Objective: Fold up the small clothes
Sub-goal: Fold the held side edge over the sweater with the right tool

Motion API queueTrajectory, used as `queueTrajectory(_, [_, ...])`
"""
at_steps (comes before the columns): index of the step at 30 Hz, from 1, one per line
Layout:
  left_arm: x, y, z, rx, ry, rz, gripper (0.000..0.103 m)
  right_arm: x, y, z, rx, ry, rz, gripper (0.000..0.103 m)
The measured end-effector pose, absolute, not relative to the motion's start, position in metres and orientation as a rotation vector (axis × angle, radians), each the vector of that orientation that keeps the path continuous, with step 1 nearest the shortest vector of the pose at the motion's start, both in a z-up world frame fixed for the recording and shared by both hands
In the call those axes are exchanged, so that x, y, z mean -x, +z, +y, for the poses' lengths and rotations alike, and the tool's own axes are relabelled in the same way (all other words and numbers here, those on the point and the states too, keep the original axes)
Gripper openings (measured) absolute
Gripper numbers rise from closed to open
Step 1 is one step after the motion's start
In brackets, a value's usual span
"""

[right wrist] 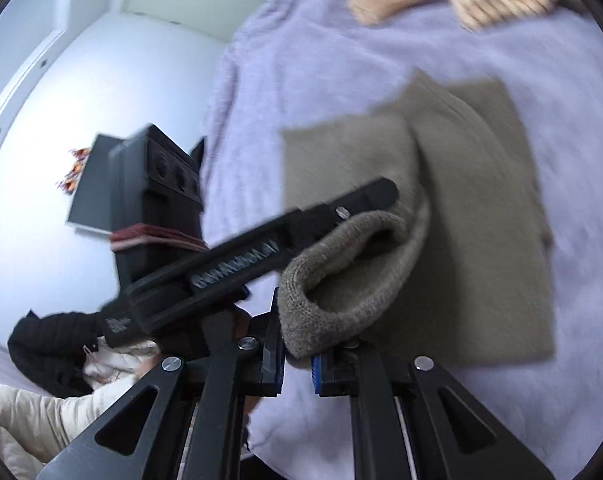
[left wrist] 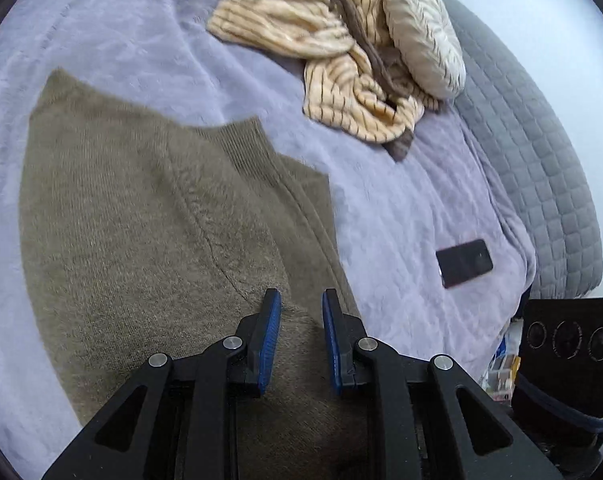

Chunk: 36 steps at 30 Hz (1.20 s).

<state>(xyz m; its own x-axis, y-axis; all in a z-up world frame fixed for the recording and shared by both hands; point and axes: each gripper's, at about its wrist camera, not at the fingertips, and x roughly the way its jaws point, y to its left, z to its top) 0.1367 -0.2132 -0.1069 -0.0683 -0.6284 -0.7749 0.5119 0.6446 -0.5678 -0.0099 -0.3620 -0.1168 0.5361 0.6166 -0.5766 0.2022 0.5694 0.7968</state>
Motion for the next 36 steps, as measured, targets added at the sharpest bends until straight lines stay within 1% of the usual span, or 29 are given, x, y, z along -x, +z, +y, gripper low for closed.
queueTrajectory(2, [-0.131,-0.117,-0.213,0.135,-0.922,1.385,0.021,0.026,-0.148,-0.373,-1.002,0.263,1.099,0.011])
queueTrajectory(4, [-0.13,-0.11,-0.206,0.135,-0.898,1.373,0.021,0.035,-0.166,-0.382,-1.038,0.24,1.178,0.019])
queueTrajectory(6, [-0.13,-0.096,-0.193,0.101,-0.873,1.328,0.021,0.04,-0.166,-0.391,-1.014,0.227,1.209,0.022])
queueTrajectory(9, [-0.136,-0.08,-0.162,0.088,-0.812,1.277,0.021,0.029,-0.147,-0.409,-0.968,0.273,1.174,0.026])
queueTrajectory(11, [-0.139,-0.078,-0.141,0.071,-0.747,1.272,0.021,0.009,-0.138,-0.417,-0.922,0.305,1.164,0.043])
queueTrajectory(12, [-0.139,-0.081,-0.133,0.066,-0.719,1.281,0.021,0.0,-0.137,-0.42,-0.901,0.315,1.167,0.066])
queueTrajectory(13, [-0.14,-0.087,-0.124,0.067,-0.683,1.303,0.021,-0.014,-0.134,-0.423,-0.88,0.337,1.166,0.073])
queueTrajectory(15, [-0.138,-0.096,-0.118,0.081,-0.646,1.334,0.021,-0.032,-0.131,-0.429,-0.903,0.419,1.163,0.073])
queueTrajectory(17, [-0.131,-0.103,-0.114,0.062,-0.629,1.318,0.021,-0.044,-0.126,-0.438,-0.954,0.474,1.151,0.073])
queueTrajectory(20, [-0.128,-0.102,-0.108,0.094,-0.612,1.309,0.021,-0.059,-0.127,-0.445,-0.89,0.461,1.196,0.073])
queueTrajectory(24, [-0.132,-0.093,-0.098,0.117,-0.549,1.272,0.021,-0.087,-0.165,-0.439,-0.95,0.494,1.255,0.073])
queueTrajectory(27, [-0.139,-0.099,-0.081,0.119,-0.494,1.273,0.021,-0.102,-0.195,-0.429,-0.904,0.48,1.323,0.073])
queueTrajectory(33, [-0.145,-0.127,-0.087,0.097,-0.493,1.302,0.021,-0.123,-0.202,-0.419,-1.05,0.632,1.243,0.073])
queueTrajectory(34, [-0.144,-0.127,-0.092,0.087,-0.497,1.3,0.021,-0.129,-0.203,-0.412,-1.045,0.637,1.253,0.071])
queueTrajectory(35, [-0.143,-0.127,-0.094,0.075,-0.495,1.301,0.021,-0.132,-0.204,-0.407,-1.02,0.62,1.276,0.065])
queueTrajectory(36, [-0.143,-0.126,-0.095,0.066,-0.49,1.302,0.021,-0.135,-0.205,-0.403,-0.984,0.585,1.305,0.034])
